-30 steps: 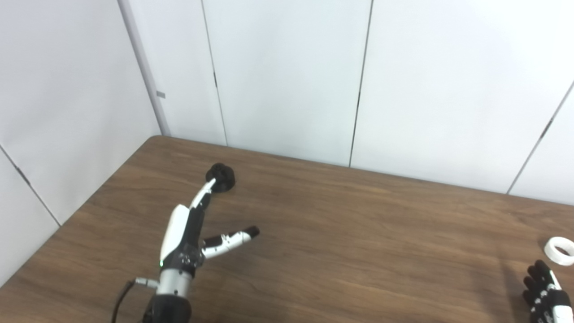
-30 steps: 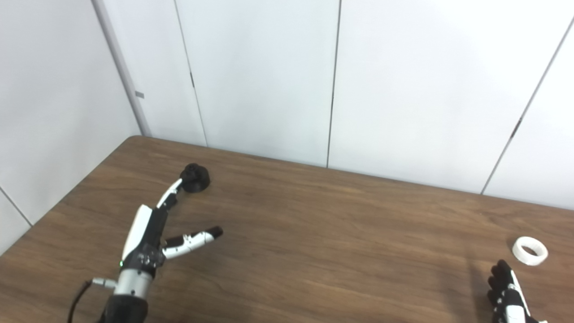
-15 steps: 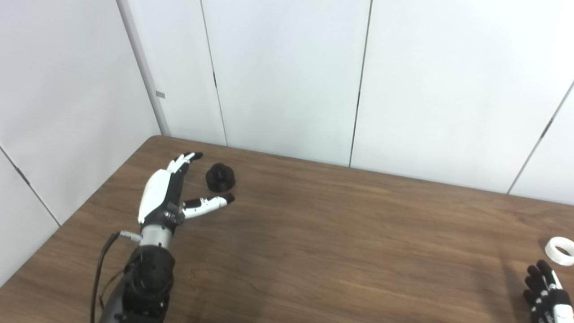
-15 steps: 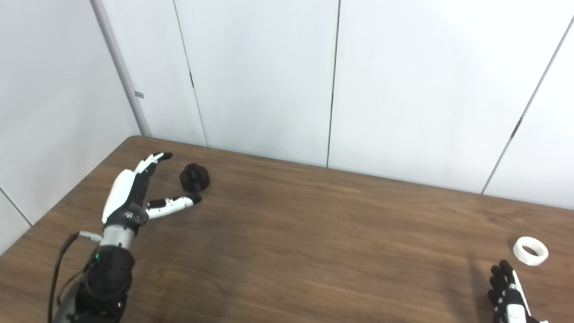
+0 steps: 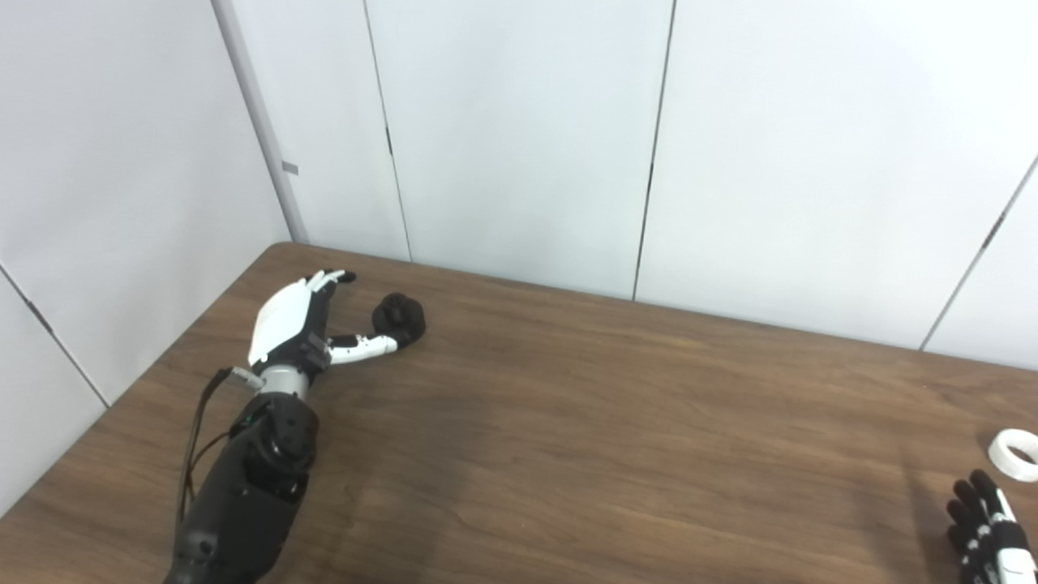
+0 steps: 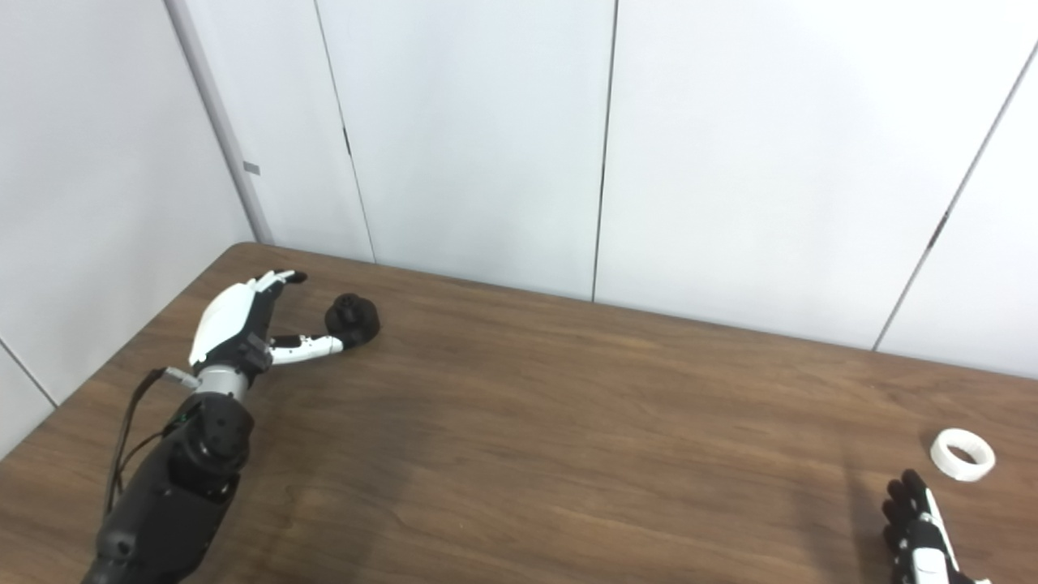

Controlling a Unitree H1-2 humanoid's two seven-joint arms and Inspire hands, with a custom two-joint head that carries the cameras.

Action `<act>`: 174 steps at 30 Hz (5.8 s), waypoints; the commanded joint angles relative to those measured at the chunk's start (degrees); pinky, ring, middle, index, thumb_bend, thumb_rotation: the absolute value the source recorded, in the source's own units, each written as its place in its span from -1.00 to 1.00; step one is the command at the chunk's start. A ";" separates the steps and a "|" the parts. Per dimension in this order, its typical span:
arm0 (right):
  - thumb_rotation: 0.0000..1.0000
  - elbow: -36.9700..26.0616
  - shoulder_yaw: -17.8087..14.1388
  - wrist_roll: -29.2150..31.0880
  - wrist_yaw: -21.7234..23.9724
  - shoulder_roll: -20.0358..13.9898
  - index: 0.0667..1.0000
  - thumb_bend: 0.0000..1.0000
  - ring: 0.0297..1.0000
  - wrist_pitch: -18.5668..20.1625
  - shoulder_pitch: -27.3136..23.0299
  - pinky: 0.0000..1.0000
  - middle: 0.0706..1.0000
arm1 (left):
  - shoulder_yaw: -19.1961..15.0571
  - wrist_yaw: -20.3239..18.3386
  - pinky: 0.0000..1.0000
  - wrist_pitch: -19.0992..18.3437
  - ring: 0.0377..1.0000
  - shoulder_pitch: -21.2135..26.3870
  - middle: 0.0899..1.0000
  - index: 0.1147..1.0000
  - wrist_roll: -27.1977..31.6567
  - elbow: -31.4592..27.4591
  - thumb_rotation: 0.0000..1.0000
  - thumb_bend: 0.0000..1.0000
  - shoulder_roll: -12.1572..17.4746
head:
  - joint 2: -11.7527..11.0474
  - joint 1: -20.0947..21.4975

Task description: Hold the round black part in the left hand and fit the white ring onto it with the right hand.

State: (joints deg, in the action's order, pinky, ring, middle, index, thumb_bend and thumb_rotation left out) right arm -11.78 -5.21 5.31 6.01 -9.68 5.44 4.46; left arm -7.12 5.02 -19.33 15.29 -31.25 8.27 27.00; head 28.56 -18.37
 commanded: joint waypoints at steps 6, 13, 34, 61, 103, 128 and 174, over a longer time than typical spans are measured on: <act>1.00 -2.81 -0.06 0.45 0.14 -0.38 1.00 -0.14 0.96 0.40 -0.30 1.00 0.96 | 3.15 0.05 1.00 0.13 1.00 6.13 0.95 0.73 -1.23 4.40 -0.07 1.00 3.44 | 0.30 0.27; 1.00 -3.81 0.13 -0.13 -0.08 -0.42 1.00 -0.15 0.96 1.40 -0.27 1.00 0.97 | 6.14 -1.44 1.00 -0.17 1.00 9.37 0.95 0.74 -0.93 9.94 0.00 1.00 4.10 | 0.44 0.62; 1.00 -5.85 -0.27 -0.13 -0.23 -0.24 1.00 -0.30 0.96 3.14 0.34 1.00 0.97 | 9.16 -0.71 1.00 -0.96 1.00 13.90 0.91 0.63 0.35 18.63 -0.10 0.94 4.47 | 0.63 1.35; 1.00 -7.49 -0.41 -1.94 -0.55 -0.13 1.00 -0.35 0.96 4.74 1.14 1.00 0.96 | 9.29 -0.05 1.00 -2.18 1.00 15.09 0.84 0.58 2.43 18.07 -0.22 0.89 3.81 | 1.23 2.38; 1.00 -5.80 -0.20 -2.43 -0.51 -0.92 1.00 -0.35 0.96 3.50 0.47 1.00 0.92 | 9.23 5.88 1.00 4.43 0.77 13.35 0.49 -0.16 1.97 17.36 -0.90 0.04 3.00 | 1.30 2.50; 1.00 -3.75 1.29 -4.24 -1.42 0.26 0.99 -0.30 0.94 0.78 0.38 1.00 0.89 | 18.63 0.59 1.00 3.33 0.76 -2.04 0.49 -0.16 -8.57 -13.17 -0.90 0.05 -4.37 | 2.83 8.51; 0.71 -6.65 1.12 -5.47 -4.54 3.59 0.90 0.15 0.84 4.89 -0.75 0.86 0.83 | 28.87 -4.06 1.00 13.30 0.75 -14.02 0.50 -0.16 -21.67 -17.94 -0.89 0.05 -13.15 | 11.13 22.06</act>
State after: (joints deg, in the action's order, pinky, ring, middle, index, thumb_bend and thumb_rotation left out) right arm -16.14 -3.90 -0.57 1.18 -5.44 10.55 5.39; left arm 21.93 1.06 -6.30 1.06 -51.95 -9.99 13.40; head 39.64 3.69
